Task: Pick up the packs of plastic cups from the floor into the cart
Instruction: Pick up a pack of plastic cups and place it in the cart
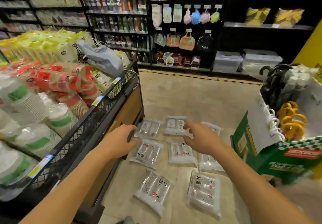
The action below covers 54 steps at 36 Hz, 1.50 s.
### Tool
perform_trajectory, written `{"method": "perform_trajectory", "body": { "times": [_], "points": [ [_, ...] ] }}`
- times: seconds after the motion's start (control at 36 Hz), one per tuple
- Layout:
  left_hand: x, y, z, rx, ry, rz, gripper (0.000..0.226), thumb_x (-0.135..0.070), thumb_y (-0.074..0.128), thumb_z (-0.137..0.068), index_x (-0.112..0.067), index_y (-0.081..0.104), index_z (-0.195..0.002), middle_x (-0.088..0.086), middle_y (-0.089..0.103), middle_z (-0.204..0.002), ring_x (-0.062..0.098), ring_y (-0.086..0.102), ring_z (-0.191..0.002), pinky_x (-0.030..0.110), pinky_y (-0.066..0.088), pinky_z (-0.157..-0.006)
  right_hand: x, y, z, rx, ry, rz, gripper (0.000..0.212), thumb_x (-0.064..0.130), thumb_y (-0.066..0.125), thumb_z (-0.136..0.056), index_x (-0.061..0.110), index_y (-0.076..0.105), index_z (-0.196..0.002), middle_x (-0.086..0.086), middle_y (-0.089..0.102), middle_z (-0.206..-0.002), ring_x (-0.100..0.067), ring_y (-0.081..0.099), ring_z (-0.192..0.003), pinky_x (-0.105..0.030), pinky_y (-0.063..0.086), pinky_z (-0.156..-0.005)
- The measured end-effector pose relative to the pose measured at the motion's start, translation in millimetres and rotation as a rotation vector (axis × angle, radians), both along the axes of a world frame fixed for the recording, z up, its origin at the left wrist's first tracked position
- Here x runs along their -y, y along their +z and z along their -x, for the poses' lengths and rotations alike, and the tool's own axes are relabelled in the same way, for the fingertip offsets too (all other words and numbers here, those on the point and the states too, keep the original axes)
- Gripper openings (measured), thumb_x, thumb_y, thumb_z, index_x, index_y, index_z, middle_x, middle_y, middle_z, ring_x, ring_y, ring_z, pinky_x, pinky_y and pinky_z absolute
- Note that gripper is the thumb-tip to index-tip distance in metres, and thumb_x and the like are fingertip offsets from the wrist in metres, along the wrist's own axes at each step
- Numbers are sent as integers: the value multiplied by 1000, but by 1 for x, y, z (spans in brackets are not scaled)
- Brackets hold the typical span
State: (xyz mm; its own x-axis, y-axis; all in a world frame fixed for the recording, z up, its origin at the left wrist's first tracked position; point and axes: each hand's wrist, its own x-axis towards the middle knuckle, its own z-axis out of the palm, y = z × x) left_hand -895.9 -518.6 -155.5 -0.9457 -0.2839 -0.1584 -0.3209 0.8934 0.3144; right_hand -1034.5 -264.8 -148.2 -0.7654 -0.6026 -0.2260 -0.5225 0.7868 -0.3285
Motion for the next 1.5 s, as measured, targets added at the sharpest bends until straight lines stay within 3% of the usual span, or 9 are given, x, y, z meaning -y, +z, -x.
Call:
{"method": "perform_trajectory", "body": {
  "times": [0.17, 0.31, 0.47, 0.64, 1.0, 1.17, 1.25, 1.42, 1.5],
  "points": [
    [79, -52, 72, -19, -36, -125, 56, -42, 52, -95, -26, 37, -146, -5, 48, -139, 12, 58, -104, 29, 46, -87, 64, -57, 47, 142, -197, 95, 47, 32, 57, -103, 21, 48, -148, -7, 66, -132, -24, 65, -116, -42, 54, -99],
    [126, -132, 111, 37, -96, -230, 58, -36, 57, -94, -21, 37, -146, -3, 45, -145, 14, 44, -132, 26, 37, -103, 99, -136, 64, 304, -407, 192, 49, 35, 59, -101, 28, 47, -148, -4, 65, -132, -21, 65, -112, -38, 52, -98],
    [151, -248, 147, 216, -54, -375, 59, -32, 60, -94, -24, 36, -147, 0, 43, -147, 16, 42, -134, 26, 34, -106, 121, -254, 74, 478, -587, 208, 49, 36, 62, -100, 28, 48, -147, -6, 65, -130, -25, 64, -116, -39, 51, -100],
    [157, -388, 162, 348, 25, -475, 56, -25, 61, -94, -21, 39, -145, 5, 45, -144, 24, 45, -131, 42, 38, -109, 136, -404, 81, 593, -687, 183, 51, 34, 59, -103, 21, 46, -151, -10, 63, -135, -25, 66, -115, -26, 43, -85],
    [166, -761, 146, 508, 164, -564, 68, -28, 57, -96, -33, 20, -154, -14, 26, -148, 4, 31, -133, 19, 25, -107, 138, -791, 41, 784, -675, 98, 70, 37, 63, -101, 32, 29, -162, -16, 54, -136, -30, 57, -127, -35, 44, -106],
    [173, -895, 131, 605, 97, -507, 77, -68, 49, -79, -64, 5, -142, 9, 15, -159, 27, 18, -147, 45, 22, -119, 127, -915, 21, 789, -659, 133, 87, 37, 67, -99, 45, 7, -162, -18, 43, -149, -33, 41, -140, -40, 39, -107],
    [164, -924, 121, 527, 64, -622, 74, -57, 51, -92, -65, -1, -142, -10, 1, -163, 11, -1, -149, 43, 11, -120, 125, -947, 10, 773, -640, 204, 91, 33, 68, -99, 41, 4, -163, -5, 50, -139, -19, 45, -120, -30, 33, -97],
    [160, -911, 115, 386, 152, -657, 74, -46, 62, -91, -52, 17, -149, -9, 35, -145, -21, 30, -124, 10, 23, -109, 119, -928, 8, 714, -636, 310, 85, 46, 62, -99, 48, 5, -161, -5, 46, -149, -18, 42, -131, -30, 32, -102],
    [159, -859, 129, 338, 150, -664, 75, -46, 61, -89, -52, 16, -149, -10, 34, -142, -13, 30, -125, 17, 21, -111, 119, -878, 26, 670, -613, 327, 81, 46, 60, -100, 47, 6, -160, 8, 40, -152, -9, 38, -133, -27, 29, -107]
  ]
}}
